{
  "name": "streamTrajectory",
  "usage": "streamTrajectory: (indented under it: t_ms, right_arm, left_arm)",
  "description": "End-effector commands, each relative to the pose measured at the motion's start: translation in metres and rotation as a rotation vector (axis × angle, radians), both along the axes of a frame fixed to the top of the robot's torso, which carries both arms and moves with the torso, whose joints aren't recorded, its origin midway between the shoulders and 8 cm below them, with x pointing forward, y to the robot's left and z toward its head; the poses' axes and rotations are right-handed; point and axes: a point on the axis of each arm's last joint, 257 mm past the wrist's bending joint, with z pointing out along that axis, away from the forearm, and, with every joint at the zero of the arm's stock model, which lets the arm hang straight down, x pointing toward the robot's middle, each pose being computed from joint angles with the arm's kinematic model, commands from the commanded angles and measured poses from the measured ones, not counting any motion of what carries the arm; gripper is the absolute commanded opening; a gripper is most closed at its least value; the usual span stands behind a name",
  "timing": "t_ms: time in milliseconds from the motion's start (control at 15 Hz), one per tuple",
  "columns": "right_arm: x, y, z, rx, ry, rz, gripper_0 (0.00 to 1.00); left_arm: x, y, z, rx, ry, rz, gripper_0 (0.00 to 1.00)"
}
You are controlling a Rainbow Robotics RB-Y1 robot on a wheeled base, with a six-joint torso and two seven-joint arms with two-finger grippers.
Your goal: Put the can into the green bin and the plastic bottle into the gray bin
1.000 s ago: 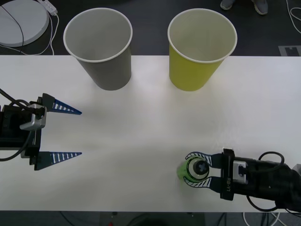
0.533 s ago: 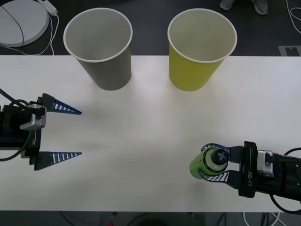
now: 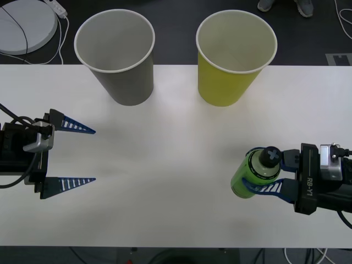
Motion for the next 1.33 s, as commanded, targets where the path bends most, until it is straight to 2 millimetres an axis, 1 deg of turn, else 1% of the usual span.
streamTrajectory:
  t_ms: [67, 333, 600, 1067, 1333]
  right_arm:
    - [0.0, 0.005, 0.022, 0.022, 0.016, 0.001, 0.0]
    - [-0.005, 0.015, 0.055, 0.036, 0.034, 0.006, 0.0]
    - [-0.002, 0.024, 0.082, 0.031, 0.03, -0.011, 0.0]
    - [0.004, 0.046, 0.117, 0.047, 0.043, -0.026, 0.0]
    - [0.014, 0.053, 0.134, 0.047, 0.054, -0.047, 0.0]
  left_arm:
    - [0.0, 0.0, 0.0, 0.0, 0.0, 0.0, 1.0]
    - [0.0, 0.0, 0.0, 0.0, 0.0, 0.0, 1.0]
    - [0.0, 0.0, 0.0, 0.0, 0.0, 0.0, 1.0]
    - [0.0, 0.0, 0.0, 0.0, 0.0, 0.0, 1.0]
    - [0.0, 0.0, 0.0, 0.0, 0.0, 0.0, 1.0]
